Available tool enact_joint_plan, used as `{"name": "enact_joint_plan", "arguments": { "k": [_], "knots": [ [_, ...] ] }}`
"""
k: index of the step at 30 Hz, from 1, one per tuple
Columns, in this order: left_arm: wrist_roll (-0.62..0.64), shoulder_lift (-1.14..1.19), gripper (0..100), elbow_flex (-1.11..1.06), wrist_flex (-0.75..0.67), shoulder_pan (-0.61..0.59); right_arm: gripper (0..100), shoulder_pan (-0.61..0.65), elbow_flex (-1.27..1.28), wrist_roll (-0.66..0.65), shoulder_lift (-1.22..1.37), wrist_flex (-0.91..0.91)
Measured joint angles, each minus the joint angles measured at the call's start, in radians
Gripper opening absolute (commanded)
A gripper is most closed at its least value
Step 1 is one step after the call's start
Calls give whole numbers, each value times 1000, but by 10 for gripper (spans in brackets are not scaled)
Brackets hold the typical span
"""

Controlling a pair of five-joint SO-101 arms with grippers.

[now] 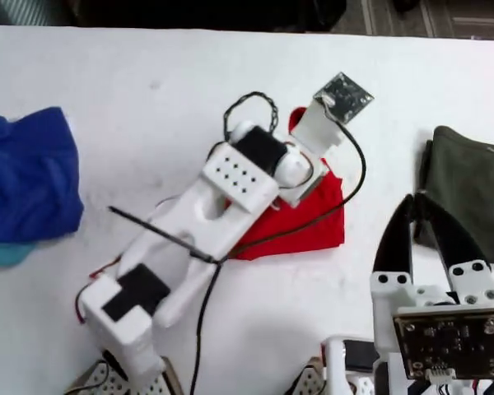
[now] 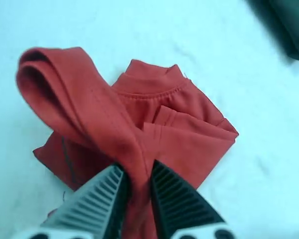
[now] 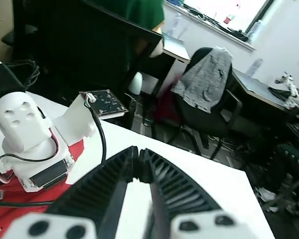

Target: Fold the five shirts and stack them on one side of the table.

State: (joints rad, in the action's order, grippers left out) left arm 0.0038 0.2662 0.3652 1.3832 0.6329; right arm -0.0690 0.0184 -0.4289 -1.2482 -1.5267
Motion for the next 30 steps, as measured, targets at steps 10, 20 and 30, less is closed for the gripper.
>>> {"name": "enact_joint_plan", "arguments": {
  "k": [10, 20, 30],
  "knots": [
    [87, 127, 312, 180, 98, 0, 18, -41, 0, 0, 0, 0],
    [84, 133, 147, 405, 353, -209, 18, -49, 0, 0, 0, 0],
    [-137, 141, 24, 167, 322, -338, 18, -49, 0, 0, 0, 0]
  ]
}}
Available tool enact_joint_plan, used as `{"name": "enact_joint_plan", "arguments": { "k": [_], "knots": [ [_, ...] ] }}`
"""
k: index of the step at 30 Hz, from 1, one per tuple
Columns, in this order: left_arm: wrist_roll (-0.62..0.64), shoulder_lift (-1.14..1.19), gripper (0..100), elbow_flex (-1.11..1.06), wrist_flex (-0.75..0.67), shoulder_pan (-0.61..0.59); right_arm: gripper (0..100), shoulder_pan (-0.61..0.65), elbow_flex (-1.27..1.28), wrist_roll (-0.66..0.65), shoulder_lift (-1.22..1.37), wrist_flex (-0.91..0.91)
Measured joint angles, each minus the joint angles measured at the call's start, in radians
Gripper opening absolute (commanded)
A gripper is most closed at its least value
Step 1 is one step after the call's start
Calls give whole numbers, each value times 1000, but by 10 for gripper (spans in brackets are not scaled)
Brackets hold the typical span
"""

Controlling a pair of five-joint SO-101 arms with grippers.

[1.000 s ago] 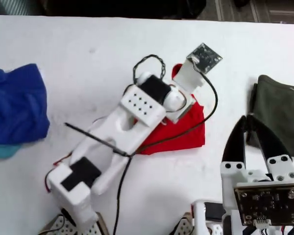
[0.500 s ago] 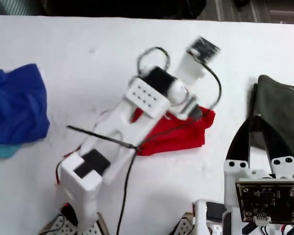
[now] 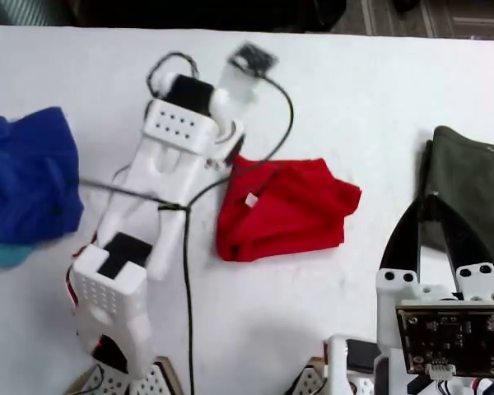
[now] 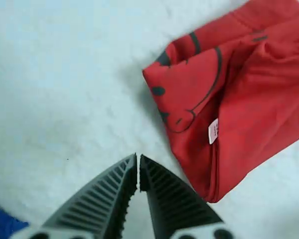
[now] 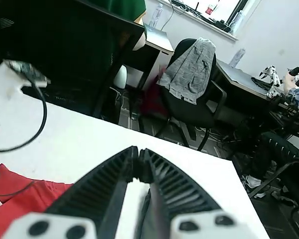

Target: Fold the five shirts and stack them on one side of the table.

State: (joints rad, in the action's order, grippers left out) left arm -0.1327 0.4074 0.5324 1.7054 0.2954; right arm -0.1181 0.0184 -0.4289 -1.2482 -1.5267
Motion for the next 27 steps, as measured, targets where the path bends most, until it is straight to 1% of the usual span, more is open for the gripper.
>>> {"name": "enact_joint_plan", "arguments": {
  "k": [4, 9, 15, 21, 23, 27],
  "knots": [
    [-23, 2, 24, -187, -75, 28, 18, -12, 0, 0, 0, -2],
    [-2, 2, 24, -295, -107, 132, 18, -57, 0, 0, -6, -44],
    [72, 2, 24, -321, -164, 293, 18, -72, 0, 0, -54, -46],
    [133, 0, 24, -321, -158, 465, 18, -72, 0, 0, -83, -46],
    [137, -9, 24, -321, -147, 489, 18, -72, 0, 0, -87, -46],
    [137, -101, 26, -321, -126, 485, 18, -72, 0, 0, -97, -46]
  ]
}}
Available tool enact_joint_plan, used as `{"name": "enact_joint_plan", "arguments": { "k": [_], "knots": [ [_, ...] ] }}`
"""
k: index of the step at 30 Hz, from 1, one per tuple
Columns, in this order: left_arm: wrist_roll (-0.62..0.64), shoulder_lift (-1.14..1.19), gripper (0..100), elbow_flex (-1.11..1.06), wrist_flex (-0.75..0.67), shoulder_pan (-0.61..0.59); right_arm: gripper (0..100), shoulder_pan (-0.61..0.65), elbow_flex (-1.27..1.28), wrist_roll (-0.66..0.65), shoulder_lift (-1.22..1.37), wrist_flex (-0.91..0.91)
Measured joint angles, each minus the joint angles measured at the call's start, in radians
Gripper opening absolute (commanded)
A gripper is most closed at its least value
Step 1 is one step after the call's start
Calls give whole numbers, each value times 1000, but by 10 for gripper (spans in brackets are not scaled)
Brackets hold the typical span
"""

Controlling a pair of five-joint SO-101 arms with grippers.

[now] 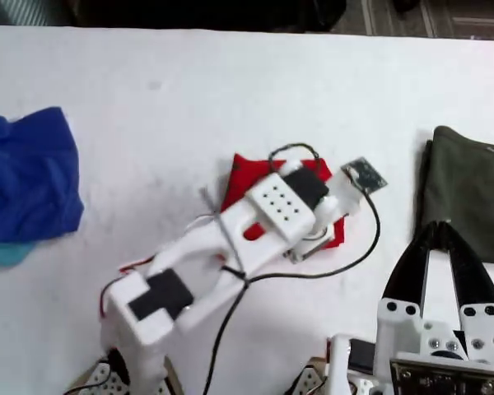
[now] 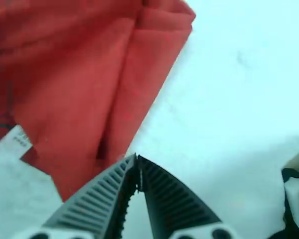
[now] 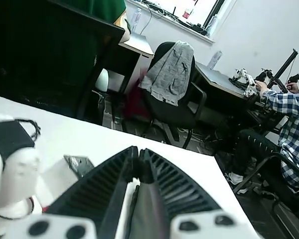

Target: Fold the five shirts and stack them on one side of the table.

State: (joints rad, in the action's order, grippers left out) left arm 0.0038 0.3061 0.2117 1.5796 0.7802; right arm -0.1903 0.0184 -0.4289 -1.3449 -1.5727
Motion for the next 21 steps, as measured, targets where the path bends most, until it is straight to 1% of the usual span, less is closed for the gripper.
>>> {"name": "enact_joint_plan", "arguments": {
  "k": [3, 6, 10, 15, 18, 21],
  "knots": [
    [-9, -98, 24, 0, 3, -72, 19, 0, 0, 0, 0, 0],
    [-60, -193, 24, 0, 11, -176, 19, 0, 12, 0, 0, -49],
    [-87, -327, 24, -6, 71, -333, 18, 0, 107, 8, 26, -130],
    [-143, -505, 24, -6, 172, -509, 18, 0, 242, 110, 126, -137],
    [-161, -603, 24, -6, 186, -637, 19, 0, 293, 181, 226, -137],
    [-175, -672, 24, -6, 193, -783, 19, 11, 298, 204, 327, -137]
  ]
}}
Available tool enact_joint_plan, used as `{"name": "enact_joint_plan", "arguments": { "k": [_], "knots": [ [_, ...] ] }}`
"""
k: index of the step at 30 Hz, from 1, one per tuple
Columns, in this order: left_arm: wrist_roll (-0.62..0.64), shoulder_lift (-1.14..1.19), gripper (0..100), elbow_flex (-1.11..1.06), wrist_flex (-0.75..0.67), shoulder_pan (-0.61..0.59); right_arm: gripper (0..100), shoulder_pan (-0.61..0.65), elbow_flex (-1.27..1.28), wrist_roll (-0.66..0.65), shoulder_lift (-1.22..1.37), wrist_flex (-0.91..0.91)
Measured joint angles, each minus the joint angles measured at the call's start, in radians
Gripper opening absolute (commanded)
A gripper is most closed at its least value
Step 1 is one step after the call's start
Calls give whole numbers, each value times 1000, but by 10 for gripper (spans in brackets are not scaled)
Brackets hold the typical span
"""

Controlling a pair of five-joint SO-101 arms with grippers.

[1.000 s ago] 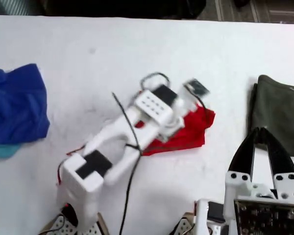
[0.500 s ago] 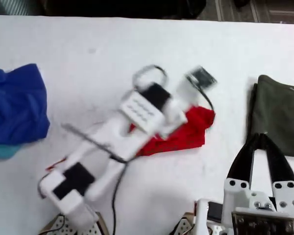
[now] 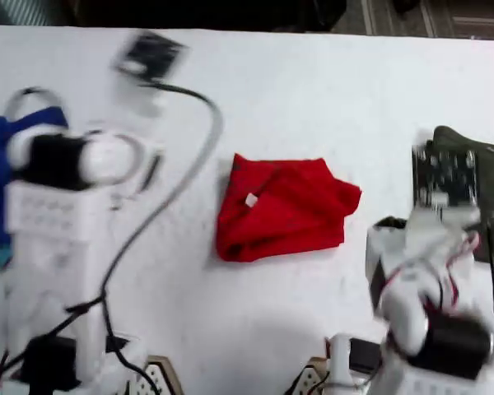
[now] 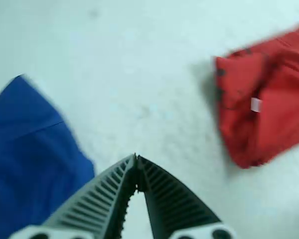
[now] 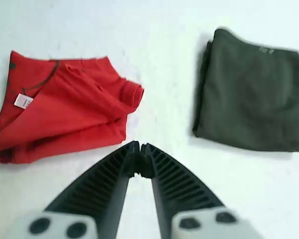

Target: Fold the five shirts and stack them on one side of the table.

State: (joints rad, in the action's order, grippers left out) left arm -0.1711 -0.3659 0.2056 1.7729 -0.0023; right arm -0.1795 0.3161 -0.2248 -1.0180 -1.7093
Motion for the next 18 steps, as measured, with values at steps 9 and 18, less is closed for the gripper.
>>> {"name": "enact_joint_plan", "arguments": {
  "k": [9, 18],
  "knots": [
    [-6, -77, 24, -126, 2, -338, 59, 307, 9, 8, 236, 0],
    [-89, -195, 24, -173, 2, -628, 241, 499, -49, 12, 557, 14]
  ]
}}
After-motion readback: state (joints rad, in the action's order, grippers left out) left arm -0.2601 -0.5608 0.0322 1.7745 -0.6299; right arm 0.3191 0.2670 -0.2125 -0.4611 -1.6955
